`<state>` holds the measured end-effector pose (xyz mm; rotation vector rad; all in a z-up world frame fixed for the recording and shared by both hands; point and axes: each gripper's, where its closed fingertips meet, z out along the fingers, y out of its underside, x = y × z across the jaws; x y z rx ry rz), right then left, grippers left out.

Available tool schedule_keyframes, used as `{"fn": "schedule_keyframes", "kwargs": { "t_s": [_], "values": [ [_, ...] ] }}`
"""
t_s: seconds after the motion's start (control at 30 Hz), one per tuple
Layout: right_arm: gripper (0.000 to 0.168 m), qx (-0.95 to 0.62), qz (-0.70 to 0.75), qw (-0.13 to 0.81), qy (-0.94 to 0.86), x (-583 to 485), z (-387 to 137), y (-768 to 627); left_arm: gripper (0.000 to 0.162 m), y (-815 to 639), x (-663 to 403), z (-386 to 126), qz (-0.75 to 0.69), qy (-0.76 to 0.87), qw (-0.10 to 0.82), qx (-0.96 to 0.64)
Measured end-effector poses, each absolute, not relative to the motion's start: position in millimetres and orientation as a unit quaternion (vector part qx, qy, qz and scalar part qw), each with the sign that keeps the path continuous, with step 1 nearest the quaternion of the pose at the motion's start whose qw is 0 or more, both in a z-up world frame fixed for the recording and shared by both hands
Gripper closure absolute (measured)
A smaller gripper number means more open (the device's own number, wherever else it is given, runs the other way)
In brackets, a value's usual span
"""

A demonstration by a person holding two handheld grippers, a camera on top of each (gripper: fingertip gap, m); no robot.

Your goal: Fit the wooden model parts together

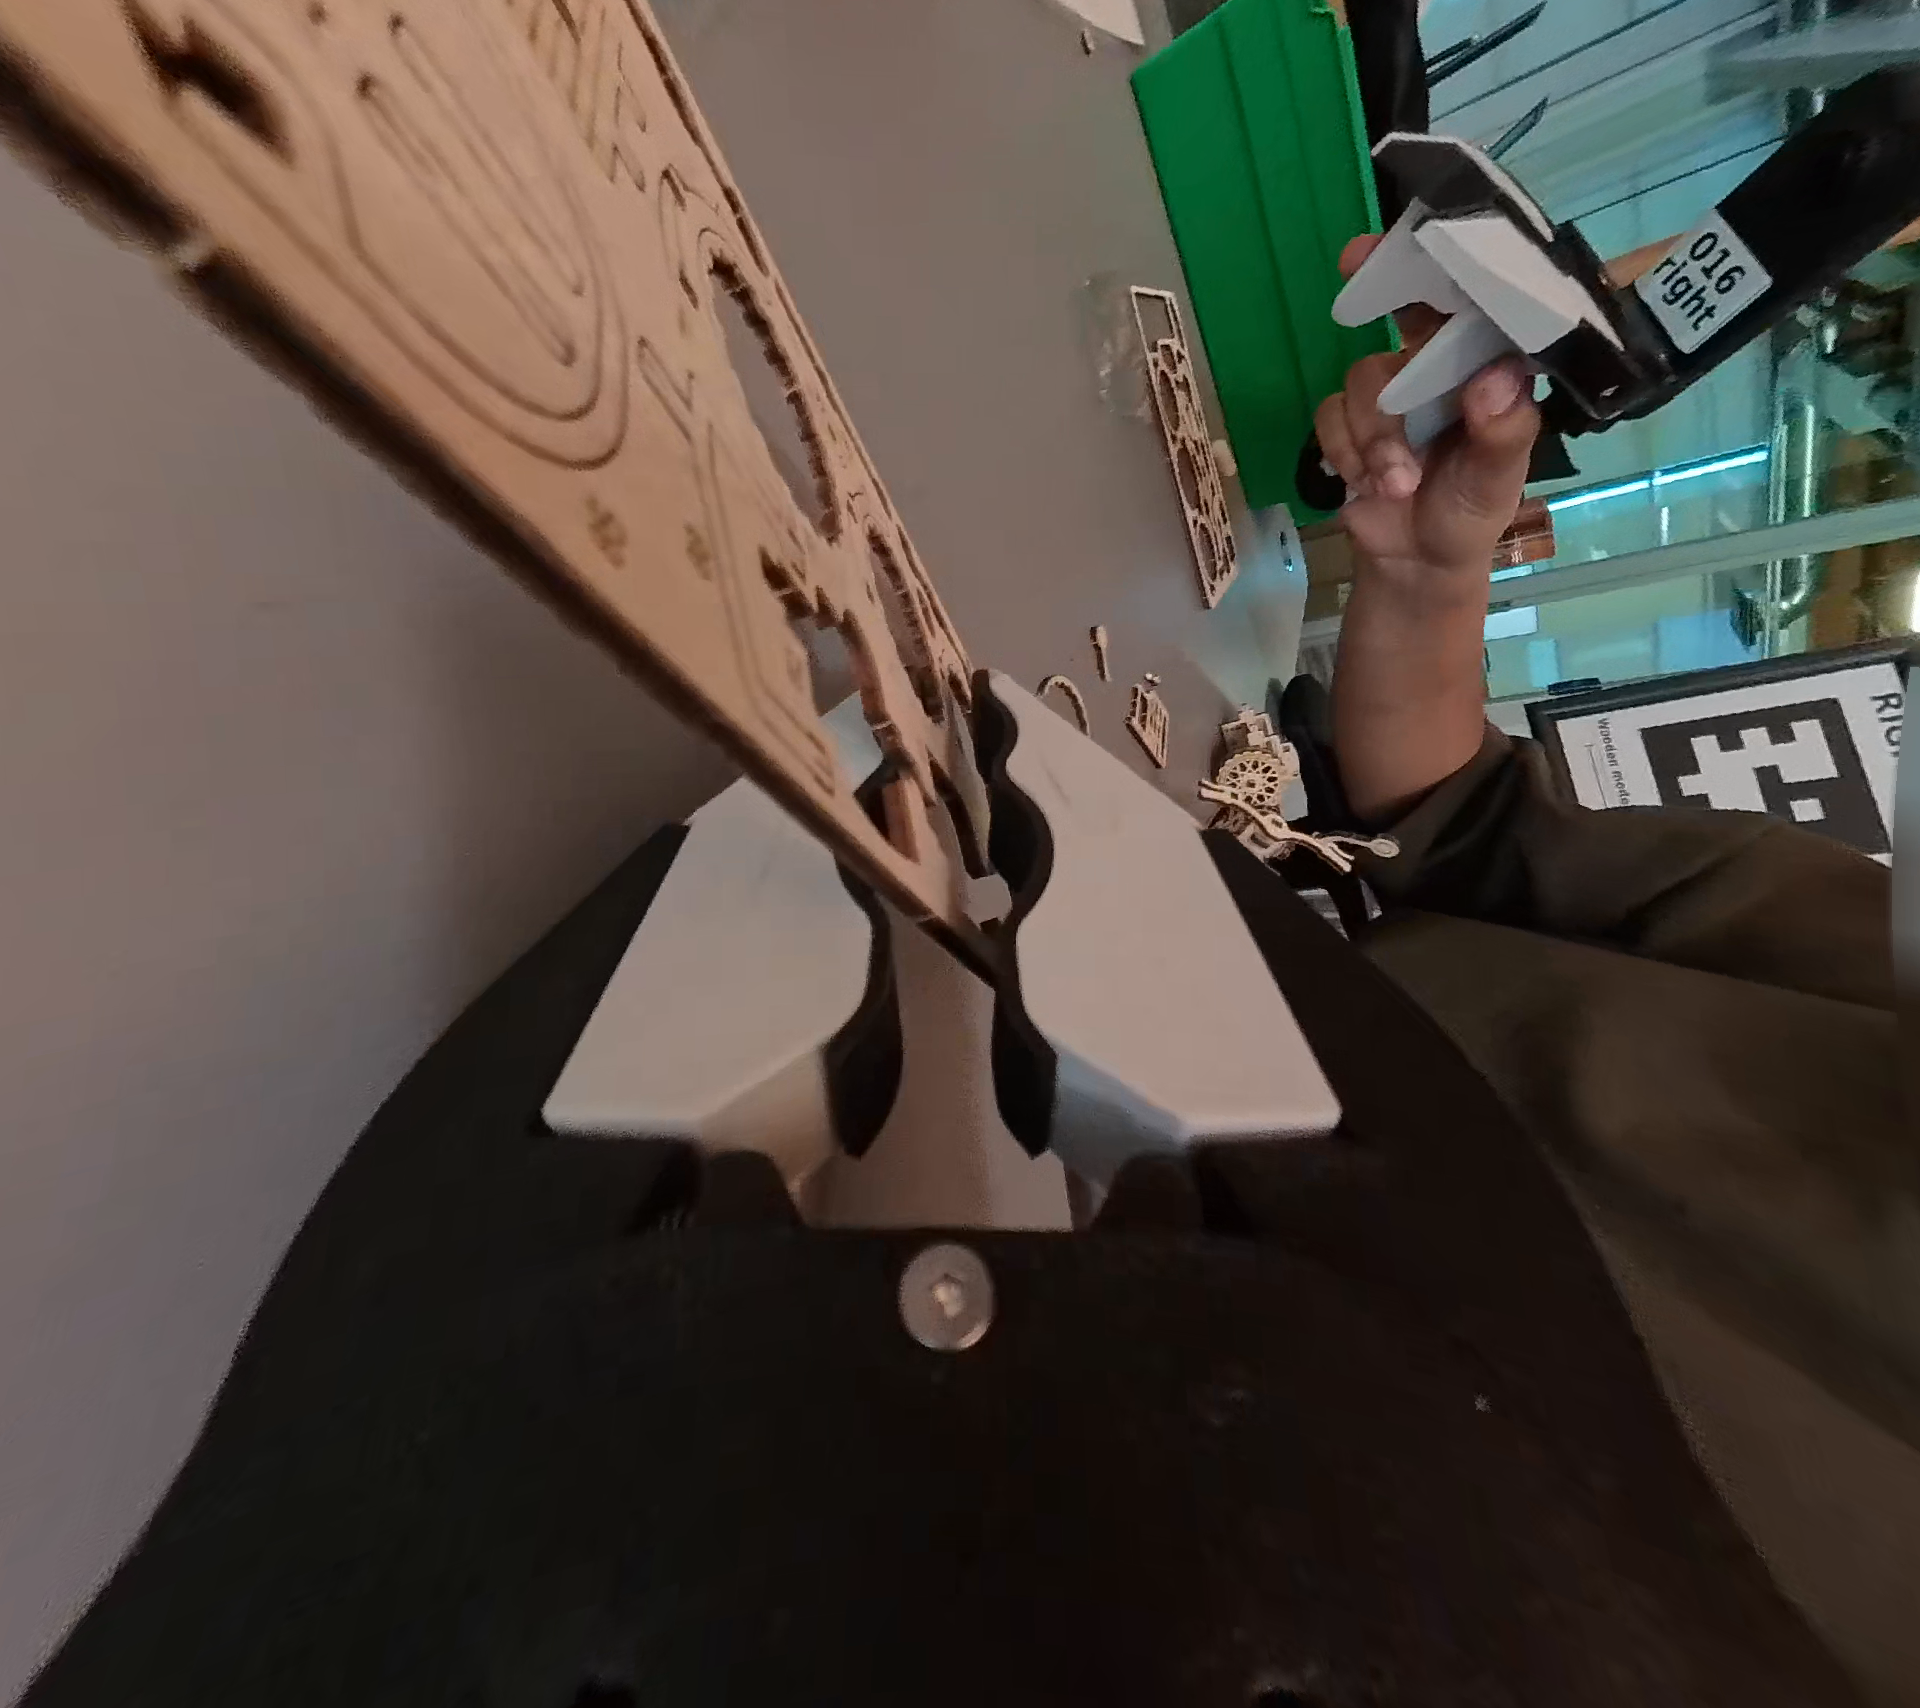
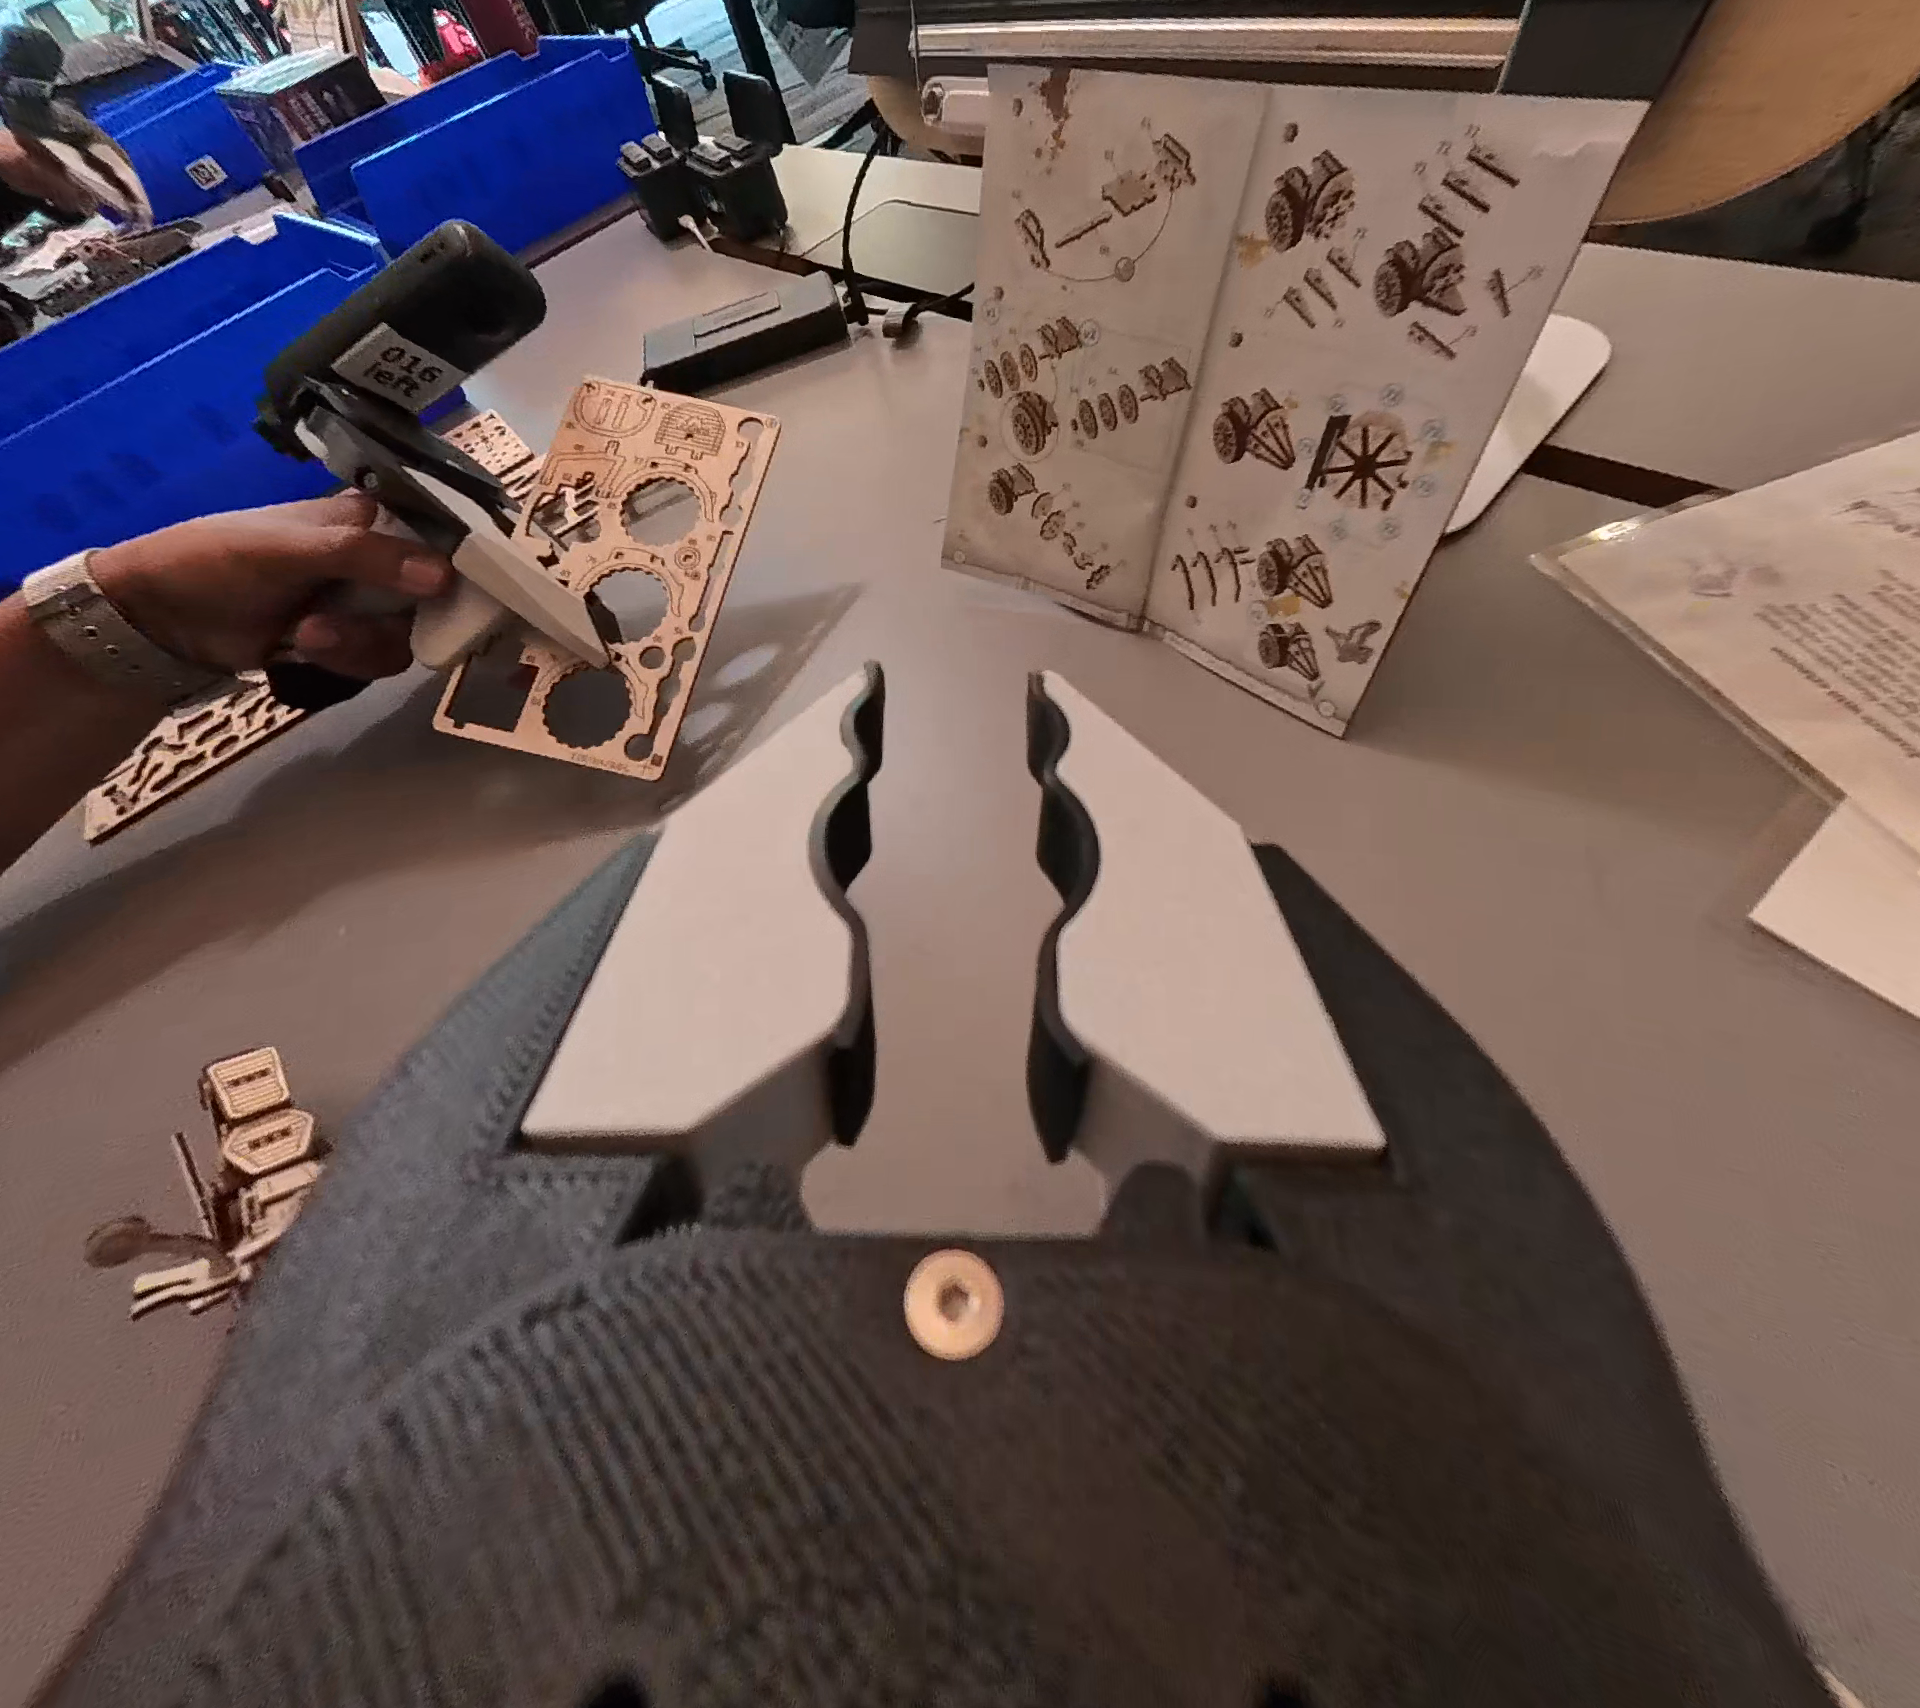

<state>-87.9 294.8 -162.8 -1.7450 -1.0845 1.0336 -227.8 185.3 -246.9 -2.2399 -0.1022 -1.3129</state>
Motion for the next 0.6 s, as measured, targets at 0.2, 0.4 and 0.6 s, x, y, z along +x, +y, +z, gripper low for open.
{"fn": "schedule_keyframes", "kwargs": {
  "t_s": [0.2,0.4,0.6],
  "values": [
    [0.142,-0.690,0.397,0.425,-0.432,-83,-156,300,0.162,183,-236,-189,-0.518,0.033,0.382,-0.765],
    [0.143,-0.686,0.397,0.448,-0.413,-70,-138,311,0.162,170,-264,-128,-0.533,0.052,0.499,-0.681],
    [0.144,-0.683,0.372,0.487,-0.396,-49,-115,330,0.162,166,-286,-111,-0.569,0.012,0.536,-0.624]
  ]
}}
